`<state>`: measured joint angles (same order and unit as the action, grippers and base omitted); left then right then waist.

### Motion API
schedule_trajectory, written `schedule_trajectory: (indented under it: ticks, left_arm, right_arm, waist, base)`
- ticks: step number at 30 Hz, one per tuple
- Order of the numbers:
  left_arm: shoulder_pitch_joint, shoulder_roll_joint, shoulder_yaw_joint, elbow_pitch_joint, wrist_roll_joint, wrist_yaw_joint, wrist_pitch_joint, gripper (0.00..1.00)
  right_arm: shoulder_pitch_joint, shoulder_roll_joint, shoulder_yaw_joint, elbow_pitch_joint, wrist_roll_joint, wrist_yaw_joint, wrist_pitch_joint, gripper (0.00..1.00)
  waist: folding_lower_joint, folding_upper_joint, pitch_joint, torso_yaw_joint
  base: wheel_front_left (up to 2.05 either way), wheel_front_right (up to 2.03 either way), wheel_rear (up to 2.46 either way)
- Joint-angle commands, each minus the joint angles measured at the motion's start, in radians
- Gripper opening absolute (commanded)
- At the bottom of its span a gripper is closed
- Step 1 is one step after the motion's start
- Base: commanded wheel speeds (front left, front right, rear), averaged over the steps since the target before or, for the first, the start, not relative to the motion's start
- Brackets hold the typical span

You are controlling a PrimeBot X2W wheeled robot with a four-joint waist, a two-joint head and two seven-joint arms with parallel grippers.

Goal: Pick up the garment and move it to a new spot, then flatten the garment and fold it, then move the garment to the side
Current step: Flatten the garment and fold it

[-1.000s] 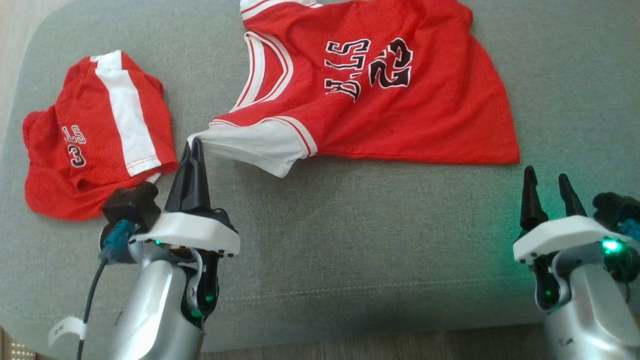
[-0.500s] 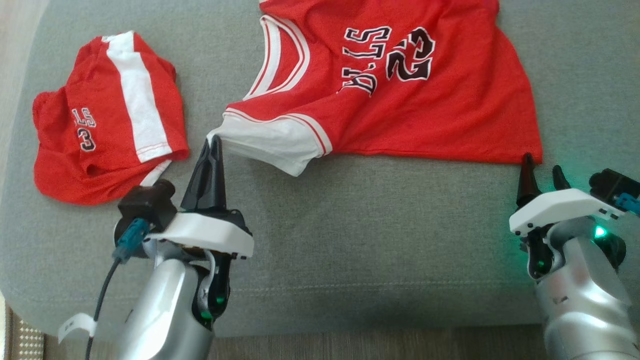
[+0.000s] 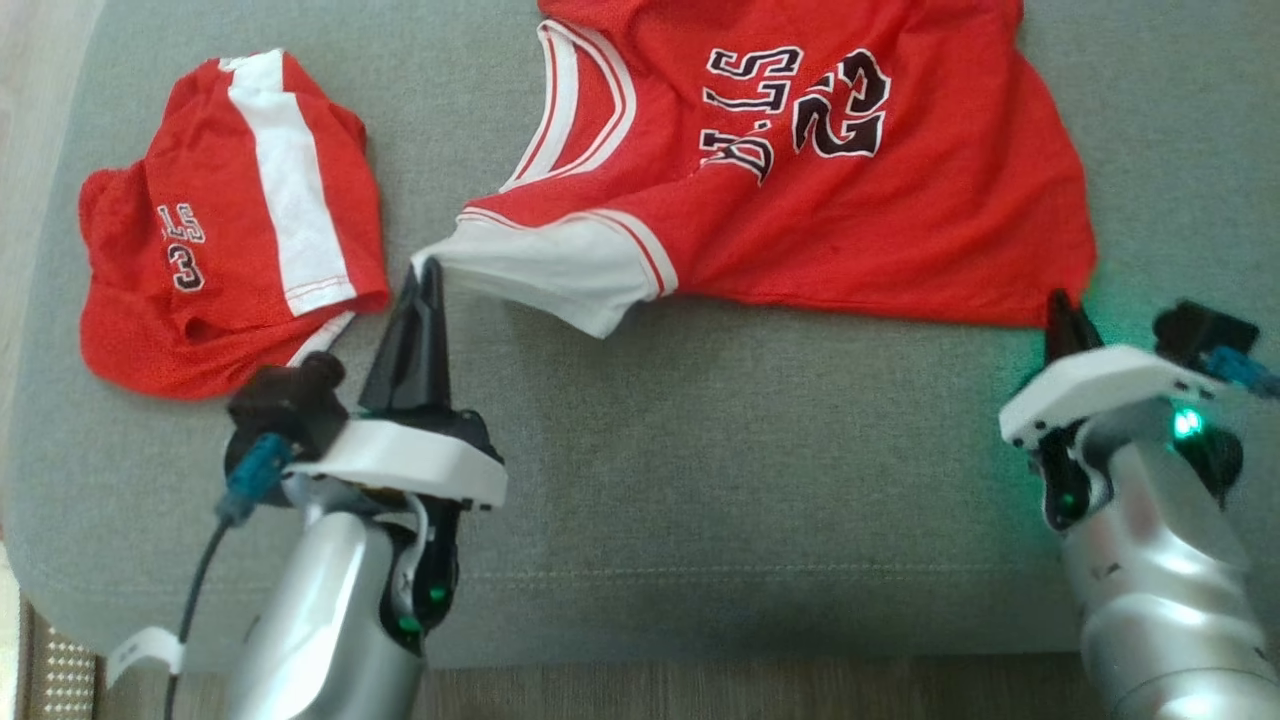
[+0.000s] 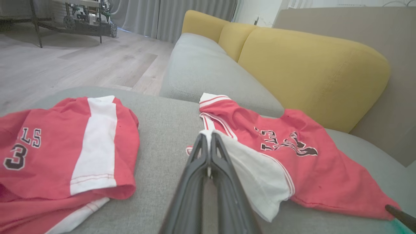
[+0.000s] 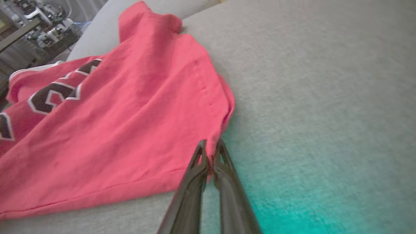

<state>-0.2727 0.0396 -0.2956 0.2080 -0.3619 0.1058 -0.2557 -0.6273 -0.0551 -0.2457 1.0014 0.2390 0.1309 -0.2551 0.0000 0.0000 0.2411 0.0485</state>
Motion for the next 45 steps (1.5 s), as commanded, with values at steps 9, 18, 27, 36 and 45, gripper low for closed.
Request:
schedule_trajectory:
  ticks: [9,18,27,36,45]
  left_arm:
    - [-0.079,0.011,0.073,-0.163,0.023,-0.053,-0.006,0.0]
    - [-0.168,0.011,0.165,-0.277,0.071,-0.113,-0.006,0.0]
    - [-0.32,0.047,0.15,-0.313,0.095,-0.142,0.071,0.0]
    - [-0.515,0.09,0.138,-0.248,0.099,-0.161,0.222,0.0]
    - [-0.993,0.122,0.123,0.037,0.131,-0.193,0.262,0.0]
  right_arm:
    - [0.015,-0.027,0.121,-0.288,-0.175,0.0,-0.007,0.0]
    - [-0.051,-0.126,0.285,-0.528,-0.177,0.0,0.084,0.0]
    - [-0.093,-0.15,0.171,-0.786,-0.211,0.0,0.295,0.0]
    - [-0.15,-0.097,0.101,-0.89,-0.214,0.0,0.548,0.0]
    - [-0.597,-0.077,0.117,-0.673,-0.201,0.0,0.556,0.0]
  waist:
    - [0.0,0.0,-0.121,-0.023]
    - [0.0,0.0,-0.262,-0.078]
    - [0.0,0.0,-0.325,-0.092]
    - [0.0,0.0,-0.237,-0.104]
    - [0.0,0.0,0.111,-0.117]
  base:
    - [0.0,0.0,0.0]
    - [0.0,0.0,0.0]
    - [0.0,0.0,0.0]
    - [0.0,0.0,0.0]
    - [0.0,0.0,0.0]
